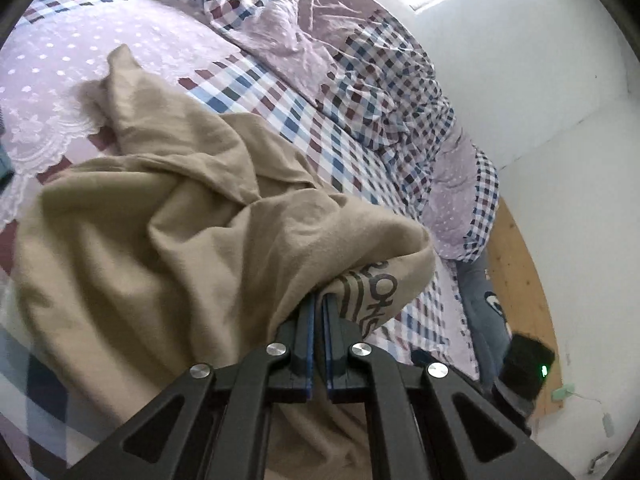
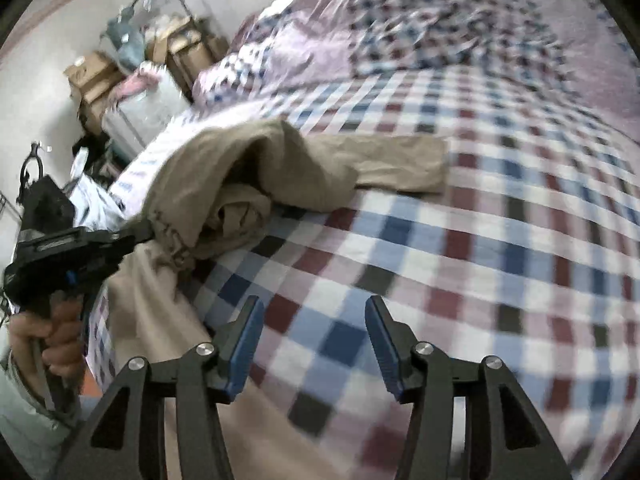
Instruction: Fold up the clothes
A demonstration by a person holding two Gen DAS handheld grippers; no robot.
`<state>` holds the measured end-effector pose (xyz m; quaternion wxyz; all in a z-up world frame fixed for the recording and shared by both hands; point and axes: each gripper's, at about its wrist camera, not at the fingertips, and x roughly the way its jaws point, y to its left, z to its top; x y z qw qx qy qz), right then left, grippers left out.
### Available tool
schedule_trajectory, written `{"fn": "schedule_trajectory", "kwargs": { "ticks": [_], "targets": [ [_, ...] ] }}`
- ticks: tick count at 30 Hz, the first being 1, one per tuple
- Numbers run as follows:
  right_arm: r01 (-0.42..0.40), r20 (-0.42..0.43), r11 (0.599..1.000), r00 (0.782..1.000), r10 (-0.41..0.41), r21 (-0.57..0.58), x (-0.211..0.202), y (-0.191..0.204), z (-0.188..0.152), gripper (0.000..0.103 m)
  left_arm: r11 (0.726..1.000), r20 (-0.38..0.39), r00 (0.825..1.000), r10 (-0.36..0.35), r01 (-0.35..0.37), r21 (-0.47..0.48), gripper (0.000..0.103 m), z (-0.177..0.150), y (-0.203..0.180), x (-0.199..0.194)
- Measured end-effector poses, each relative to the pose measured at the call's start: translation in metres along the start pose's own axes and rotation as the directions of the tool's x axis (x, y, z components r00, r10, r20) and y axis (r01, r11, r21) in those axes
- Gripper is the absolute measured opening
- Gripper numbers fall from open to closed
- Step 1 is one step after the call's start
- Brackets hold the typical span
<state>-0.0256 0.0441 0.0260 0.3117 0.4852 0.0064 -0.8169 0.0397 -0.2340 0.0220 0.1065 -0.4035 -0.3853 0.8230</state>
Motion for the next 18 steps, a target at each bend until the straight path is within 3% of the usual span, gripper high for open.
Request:
{"fn": "schedule_trajectory", "kwargs": {
  "ticks": [3, 8, 10, 11, 12, 14, 18],
  "targets": [
    [0.009, -0.023, 0.996, 1.0, -0.011, -0.087, 0.033, 0.023, 0.015, 0.058, 1.0, -0.001, 1.0, -0.002, 0.002, -0.008, 0.002, -0.001, 0.004, -0.002],
    [-0.063, -0.017, 0.982, 0.998, 0.061, -0.18, 0.063, 0.067, 0.035, 0.056, 1.0, -0.001, 1.0, 0.005, -0.005, -0.001, 0.002, 0.003, 0.005, -0.004],
    [-0.035, -0.002, 0.978, 0.999, 0.035, -0.205, 0.07, 0.078, 0.042, 0.055, 1.0, 0.003, 1.0, 0.019, -0.019, 0.009, 0.002, 0.005, 0.005, -0.005],
    [-0.019, 0.017, 0.979, 1.0, 0.023, -0.202, 0.069, 0.078, 0.043, 0.048, 1.0, 0.004, 1.0, 0.014, -0.014, 0.011, 0.003, 0.006, 0.005, -0.006],
    [-0.003, 0.037, 0.98, 0.999, 0.01, -0.197, 0.067, 0.079, 0.044, 0.031, 1.0, 0.005, 1.0, 0.006, -0.006, 0.011, 0.003, 0.007, 0.005, -0.007],
    [0.073, 0.079, 0.982, 0.995, -0.06, -0.175, 0.06, 0.073, 0.047, 0.013, 1.0, 0.02, 1.0, -0.001, 0.0, 0.016, 0.003, 0.008, 0.004, -0.011],
    [0.198, 0.139, 0.972, 0.974, -0.18, -0.126, 0.04, 0.056, 0.047, 0.008, 1.0, 0.087, 0.996, 0.016, -0.018, 0.021, 0.005, 0.013, 0.003, -0.024]
  ]
}}
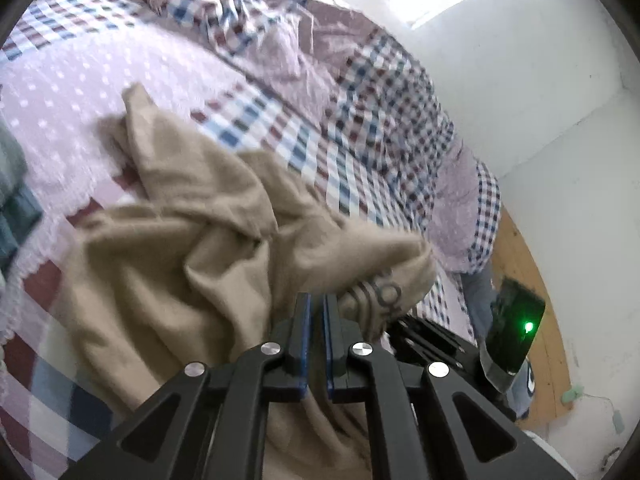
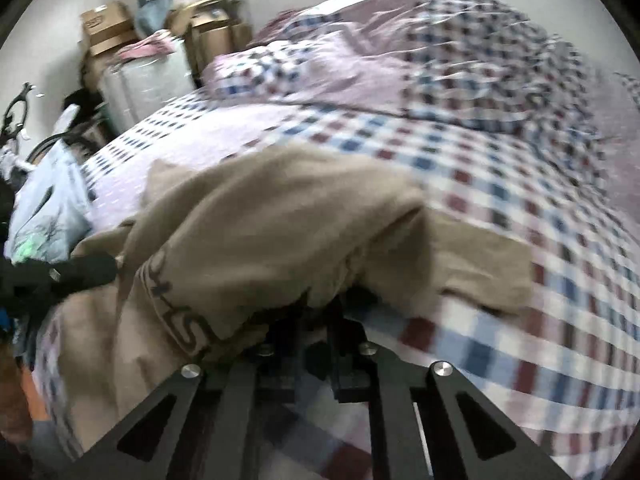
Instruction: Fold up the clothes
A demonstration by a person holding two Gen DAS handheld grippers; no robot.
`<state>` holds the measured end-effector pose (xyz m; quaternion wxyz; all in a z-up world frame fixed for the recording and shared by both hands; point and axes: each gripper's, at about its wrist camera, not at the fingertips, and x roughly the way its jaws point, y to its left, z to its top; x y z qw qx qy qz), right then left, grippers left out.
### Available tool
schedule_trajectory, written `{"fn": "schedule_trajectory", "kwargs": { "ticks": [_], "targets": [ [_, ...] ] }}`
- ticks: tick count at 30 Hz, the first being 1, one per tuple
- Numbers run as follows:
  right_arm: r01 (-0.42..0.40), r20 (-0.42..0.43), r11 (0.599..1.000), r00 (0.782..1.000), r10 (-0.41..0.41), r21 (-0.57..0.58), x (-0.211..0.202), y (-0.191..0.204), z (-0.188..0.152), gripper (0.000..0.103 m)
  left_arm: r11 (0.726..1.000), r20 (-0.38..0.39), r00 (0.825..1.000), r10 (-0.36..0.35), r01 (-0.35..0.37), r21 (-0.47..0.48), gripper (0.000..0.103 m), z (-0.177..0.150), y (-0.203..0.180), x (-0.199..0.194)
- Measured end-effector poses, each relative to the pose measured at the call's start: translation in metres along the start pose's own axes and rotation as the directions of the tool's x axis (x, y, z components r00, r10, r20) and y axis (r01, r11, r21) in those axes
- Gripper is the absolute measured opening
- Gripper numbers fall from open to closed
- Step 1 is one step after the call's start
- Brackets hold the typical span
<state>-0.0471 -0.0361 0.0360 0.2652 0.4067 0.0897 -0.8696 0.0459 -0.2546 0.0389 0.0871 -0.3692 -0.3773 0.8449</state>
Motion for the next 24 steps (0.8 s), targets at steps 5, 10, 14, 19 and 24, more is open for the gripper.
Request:
{"fn": "schedule_trajectory", "kwargs": {
  "ticks": [5, 10, 14, 19, 24],
  "targets": [
    [0.118, 0.053, 0.993, 0.992, -0.119, 0.021, -0.034, -0.029, 0.008, 0.007, 0.997, -0.008, 0.997, 0.079, -0.079, 0.0, 0.037, 0.001, 0.004, 0.005],
    [0.249, 0.117, 0.966, 0.96, -0.255, 0.065, -0.09, -0.074, 0.027, 0.006, 0.983, -0.071, 0.982, 0.177, -0.172, 0.064, 0.037, -0.007, 0.001, 0.025],
    [0.386, 0.157, 0.92, 0.906, -0.392, 0.068, -0.138, -0.107, 0.054, 0.006, 0.978, -0.092, 0.976, 0.195, -0.187, 0.095, 0.038, -0.012, -0.005, 0.035],
    [0.535, 0.194, 0.842, 0.82, -0.538, 0.069, -0.188, -0.138, 0.096, 0.006, 0.98, -0.123, 0.978, 0.168, -0.152, 0.127, 0.039, -0.017, -0.018, 0.043],
    [0.648, 0.196, 0.748, 0.722, -0.664, 0.146, -0.233, -0.187, 0.128, 0.006, 0.976, -0.15, 0.976, 0.156, -0.129, 0.177, 0.039, -0.022, -0.029, 0.049]
  ]
}}
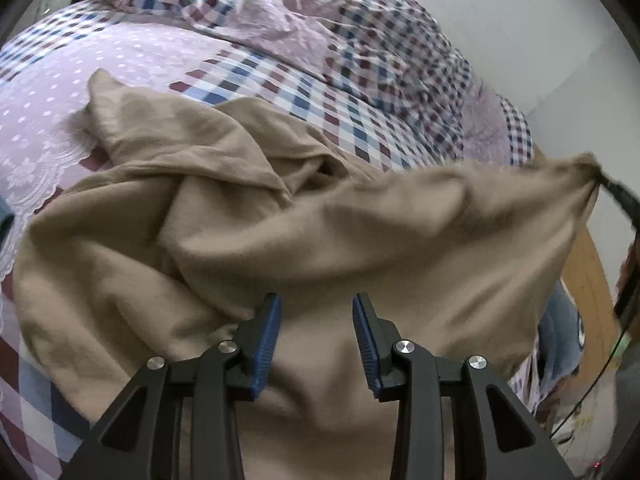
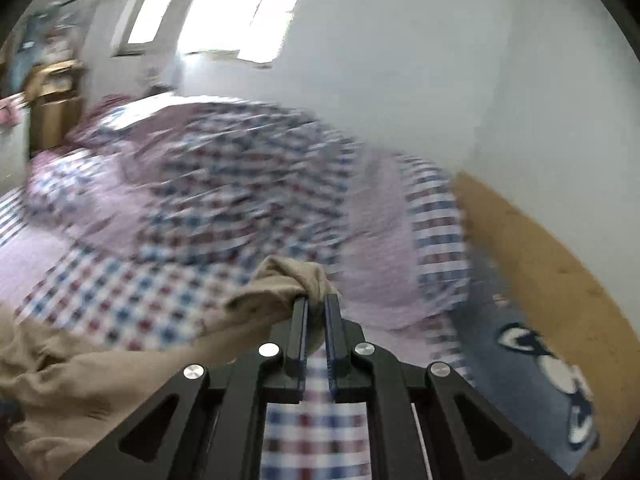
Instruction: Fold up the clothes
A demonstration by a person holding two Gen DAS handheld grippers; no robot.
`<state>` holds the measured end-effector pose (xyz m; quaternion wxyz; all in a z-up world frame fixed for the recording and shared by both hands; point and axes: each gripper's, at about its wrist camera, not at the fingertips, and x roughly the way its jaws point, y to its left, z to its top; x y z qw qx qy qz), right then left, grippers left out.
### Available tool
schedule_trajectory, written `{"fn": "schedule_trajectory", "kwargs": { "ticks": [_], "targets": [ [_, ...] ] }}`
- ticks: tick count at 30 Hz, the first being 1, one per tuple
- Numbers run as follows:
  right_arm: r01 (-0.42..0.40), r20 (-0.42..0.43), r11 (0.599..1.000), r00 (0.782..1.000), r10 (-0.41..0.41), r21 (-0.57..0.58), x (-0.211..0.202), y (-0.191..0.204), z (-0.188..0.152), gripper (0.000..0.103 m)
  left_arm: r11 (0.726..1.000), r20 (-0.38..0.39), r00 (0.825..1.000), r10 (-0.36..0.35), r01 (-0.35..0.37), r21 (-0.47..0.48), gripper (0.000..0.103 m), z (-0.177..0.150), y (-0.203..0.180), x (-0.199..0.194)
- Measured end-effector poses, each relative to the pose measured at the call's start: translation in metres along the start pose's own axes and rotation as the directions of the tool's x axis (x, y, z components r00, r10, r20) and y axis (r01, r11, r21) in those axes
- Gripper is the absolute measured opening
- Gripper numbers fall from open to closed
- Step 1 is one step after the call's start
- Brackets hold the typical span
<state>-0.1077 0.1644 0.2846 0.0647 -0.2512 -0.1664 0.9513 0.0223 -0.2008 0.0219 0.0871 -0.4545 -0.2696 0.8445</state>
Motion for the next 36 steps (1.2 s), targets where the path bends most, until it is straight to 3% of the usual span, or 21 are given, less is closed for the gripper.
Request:
{"fn": "schedule_trajectory", "kwargs": {
  "ticks": [7, 10, 12, 16, 19, 21, 24, 26, 27, 29, 32, 34, 36],
  "targets": [
    [0.182, 0.022, 0.98, 0.983, -0.185, 0.085, -0.005, -0.086, 0.03, 0.006, 0.998, -0.021, 1.0, -0.012, 0.013, 0.059, 0.04, -0.003, -0.016, 0.008],
    [0.196, -0.024, 0.974, 0.981, -0.195, 0.117, 0.01, -0.107, 0.029, 0.006, 0.997, -0.034, 0.999, -0.01, 0.013, 0.079, 0.04, -0.006, -0.024, 0.014],
    [0.169, -0.098, 0.98, 0.982, -0.158, 0.104, 0.034, -0.107, 0.022, 0.007, 0.996, -0.046, 0.999, 0.008, -0.004, 0.094, 0.041, -0.008, -0.028, 0.019],
    [0.187, -0.29, 0.982, 0.94, -0.178, 0.002, 0.085, -0.099, -0.014, 0.012, 0.992, -0.046, 0.998, 0.048, -0.042, 0.123, 0.041, -0.009, -0.034, 0.024],
    [0.196, -0.354, 0.98, 0.918, -0.177, 0.017, 0.093, -0.108, -0.049, 0.02, 0.991, -0.043, 0.998, 0.051, -0.045, 0.127, 0.042, -0.007, -0.035, 0.024],
    [0.181, -0.372, 0.983, 0.915, -0.156, 0.034, 0.085, -0.115, -0.073, 0.049, 0.991, -0.043, 0.998, 0.053, -0.047, 0.126, 0.042, -0.006, -0.034, 0.026],
    [0.109, -0.392, 0.992, 0.917, -0.078, 0.057, 0.059, -0.117, -0.115, 0.056, 0.991, -0.037, 0.998, 0.06, -0.055, 0.122, 0.042, -0.007, -0.035, 0.026],
    [-0.028, -0.416, 0.995, 0.907, 0.064, 0.092, 0.039, -0.11, -0.143, 0.056, 0.991, -0.032, 0.997, 0.064, -0.06, 0.12, 0.042, -0.008, -0.035, 0.025],
    [-0.144, -0.431, 0.983, 0.885, 0.178, 0.111, 0.026, -0.101, -0.162, 0.056, 0.991, -0.029, 0.997, 0.066, -0.062, 0.12, 0.042, -0.008, -0.036, 0.025],
    [-0.317, -0.499, 0.946, 0.81, 0.309, 0.071, 0.002, -0.075, -0.202, 0.056, 0.99, -0.024, 0.998, 0.066, -0.063, 0.123, 0.042, -0.009, -0.037, 0.024],
    [-0.474, -0.597, 0.88, 0.698, 0.395, 0.027, -0.025, -0.039, -0.253, 0.056, 0.99, -0.013, 0.998, 0.063, -0.061, 0.129, 0.042, -0.01, -0.038, 0.02],
    [-0.571, -0.658, 0.821, 0.613, 0.439, 0.016, -0.043, -0.014, -0.288, 0.056, 0.989, -0.005, 0.998, 0.062, -0.061, 0.132, 0.042, -0.012, -0.039, 0.018],
    [-0.594, -0.686, 0.805, 0.581, 0.437, 0.009, -0.052, 0.001, -0.309, 0.056, 0.99, -0.001, 0.998, 0.06, -0.059, 0.132, 0.043, -0.013, -0.039, 0.016]
  ]
}}
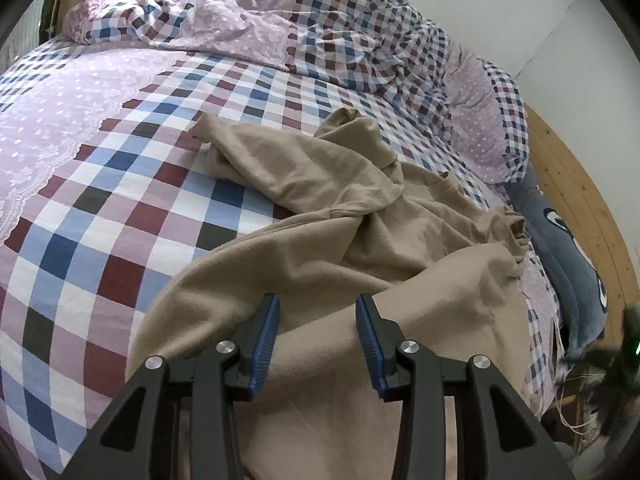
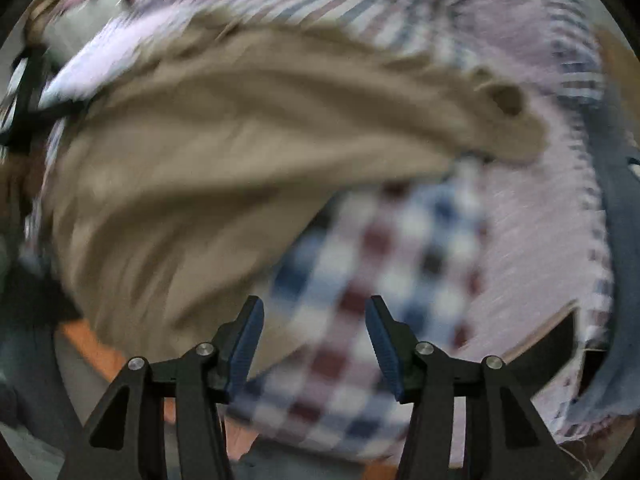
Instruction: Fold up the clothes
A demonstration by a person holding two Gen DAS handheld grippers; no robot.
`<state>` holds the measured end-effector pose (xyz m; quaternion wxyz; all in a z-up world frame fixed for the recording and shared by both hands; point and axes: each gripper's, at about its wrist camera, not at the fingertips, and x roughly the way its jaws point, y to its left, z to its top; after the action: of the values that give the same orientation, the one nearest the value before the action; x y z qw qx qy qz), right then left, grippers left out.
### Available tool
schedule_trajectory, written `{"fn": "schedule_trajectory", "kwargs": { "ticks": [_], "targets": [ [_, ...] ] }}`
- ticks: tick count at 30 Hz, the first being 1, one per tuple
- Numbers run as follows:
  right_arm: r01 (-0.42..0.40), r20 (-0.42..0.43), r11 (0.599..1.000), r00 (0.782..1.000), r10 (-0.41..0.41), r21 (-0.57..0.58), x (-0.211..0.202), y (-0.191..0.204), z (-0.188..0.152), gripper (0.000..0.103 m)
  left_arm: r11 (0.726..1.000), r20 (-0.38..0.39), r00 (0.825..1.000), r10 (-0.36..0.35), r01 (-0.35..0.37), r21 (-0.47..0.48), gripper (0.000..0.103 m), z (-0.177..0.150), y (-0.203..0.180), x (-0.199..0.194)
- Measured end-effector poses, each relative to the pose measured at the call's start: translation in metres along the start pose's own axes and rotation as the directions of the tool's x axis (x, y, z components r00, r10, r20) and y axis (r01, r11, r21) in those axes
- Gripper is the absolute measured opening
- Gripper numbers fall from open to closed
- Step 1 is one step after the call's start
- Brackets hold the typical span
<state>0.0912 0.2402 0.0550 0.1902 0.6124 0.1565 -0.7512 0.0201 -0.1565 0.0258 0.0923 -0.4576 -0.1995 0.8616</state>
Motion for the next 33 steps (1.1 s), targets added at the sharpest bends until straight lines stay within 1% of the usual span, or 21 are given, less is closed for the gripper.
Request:
{"fn": "schedule_trajectory", "kwargs": {
  "ticks": [3, 7, 8, 10, 11, 12, 15, 17, 21, 25, 28, 33],
  "targets": [
    [-0.012, -0.029, 1.0, 0.999, 0.013, 0.017, 0.017, 0.01, -0.009, 0.056, 1.0, -0.001, 1.0, 0.0, 0.0, 0.0, 0.042, -0.001, -0.001, -0.001],
    [0.002, -0.025, 1.0, 1.0, -0.001, 0.018, 0.024, 0.019, -0.014, 0.055, 1.0, 0.008, 1.0, -0.015, 0.015, 0.004, 0.042, 0.0, -0.004, -0.004],
    [0.011, -0.019, 1.0, 1.0, -0.011, 0.017, 0.023, 0.021, -0.015, 0.052, 1.0, 0.011, 1.0, -0.019, 0.019, 0.005, 0.042, 0.001, -0.005, -0.004],
    [0.031, -0.01, 0.999, 0.999, -0.031, 0.017, 0.022, 0.026, -0.018, 0.04, 1.0, 0.013, 1.0, -0.028, 0.028, 0.007, 0.042, 0.002, -0.007, -0.005],
    [0.042, -0.005, 0.999, 0.999, -0.042, 0.023, 0.02, 0.027, -0.02, 0.021, 0.999, 0.014, 0.999, -0.032, 0.032, 0.006, 0.042, 0.003, -0.008, -0.005],
    [0.052, 0.001, 0.998, 0.999, -0.052, 0.029, 0.019, 0.029, -0.022, 0.007, 0.999, 0.016, 0.999, -0.037, 0.037, 0.004, 0.043, 0.004, -0.008, -0.005],
    [0.111, 0.006, 0.993, 0.994, -0.112, 0.036, 0.013, 0.034, -0.032, 0.005, 0.999, 0.02, 0.999, -0.048, 0.048, 0.002, 0.042, 0.006, -0.009, -0.007],
    [0.149, 0.009, 0.987, 0.989, -0.149, 0.065, 0.005, 0.033, -0.041, 0.004, 0.998, 0.024, 0.998, -0.059, 0.059, 0.001, 0.042, 0.007, -0.01, -0.009],
    [0.203, 0.031, 0.966, 0.977, -0.21, 0.159, -0.022, 0.024, -0.074, 0.004, 0.997, 0.035, 0.996, -0.078, 0.079, -0.014, 0.042, 0.01, -0.01, -0.012],
    [0.246, 0.021, 0.937, 0.966, -0.259, 0.246, -0.051, 0.005, -0.106, 0.004, 0.995, 0.041, 0.995, -0.092, 0.093, -0.026, 0.042, 0.011, -0.011, -0.015],
    [0.247, 0.012, 0.922, 0.965, -0.262, 0.298, -0.058, -0.011, -0.115, 0.004, 0.994, 0.047, 0.994, -0.1, 0.101, -0.027, 0.042, 0.012, -0.012, -0.017],
    [0.263, -0.016, 0.883, 0.96, -0.279, 0.388, -0.066, -0.02, -0.139, 0.003, 0.994, 0.045, 0.994, -0.101, 0.103, -0.039, 0.042, 0.012, -0.011, -0.016]
  ]
}}
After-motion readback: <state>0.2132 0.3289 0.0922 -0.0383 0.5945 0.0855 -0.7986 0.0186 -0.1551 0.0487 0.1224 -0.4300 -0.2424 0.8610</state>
